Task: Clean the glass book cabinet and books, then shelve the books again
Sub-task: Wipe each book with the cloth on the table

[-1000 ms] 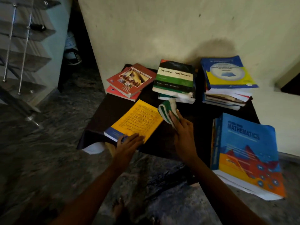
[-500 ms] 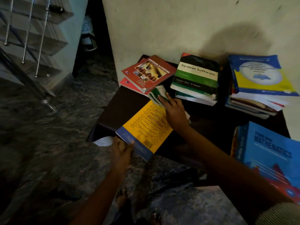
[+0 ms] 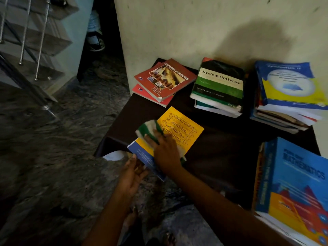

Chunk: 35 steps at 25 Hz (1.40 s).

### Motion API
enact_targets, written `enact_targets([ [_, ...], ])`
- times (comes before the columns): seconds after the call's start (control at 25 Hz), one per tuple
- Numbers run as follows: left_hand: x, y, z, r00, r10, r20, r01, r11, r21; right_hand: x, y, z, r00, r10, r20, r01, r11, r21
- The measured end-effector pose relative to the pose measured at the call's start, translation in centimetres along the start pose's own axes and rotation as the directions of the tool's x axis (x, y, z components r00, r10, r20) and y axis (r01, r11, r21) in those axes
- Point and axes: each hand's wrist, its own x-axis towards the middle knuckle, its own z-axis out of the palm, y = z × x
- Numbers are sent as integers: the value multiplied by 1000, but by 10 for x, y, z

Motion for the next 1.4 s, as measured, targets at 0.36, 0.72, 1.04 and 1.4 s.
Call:
enact_targets([
  [0.36, -10, -5, 7, 996, -82, -28, 82, 997, 11, -9, 60, -24, 988, 139, -65, -133, 986, 99],
  [0.72, -16, -9, 17, 998, -66, -3, 66, 997, 49, -66, 44, 2, 975, 205, -88, -205, 979, 5],
  [1.04, -29, -12, 24, 989, -146, -6, 146, 988, -57, -127, -15, -6, 984, 92, -154, -67, 985, 159],
  [1.4, -57, 26, 75, 939, 343, -3, -343, 939, -27, -92, 58, -99, 917, 191, -351, -80, 949, 306],
])
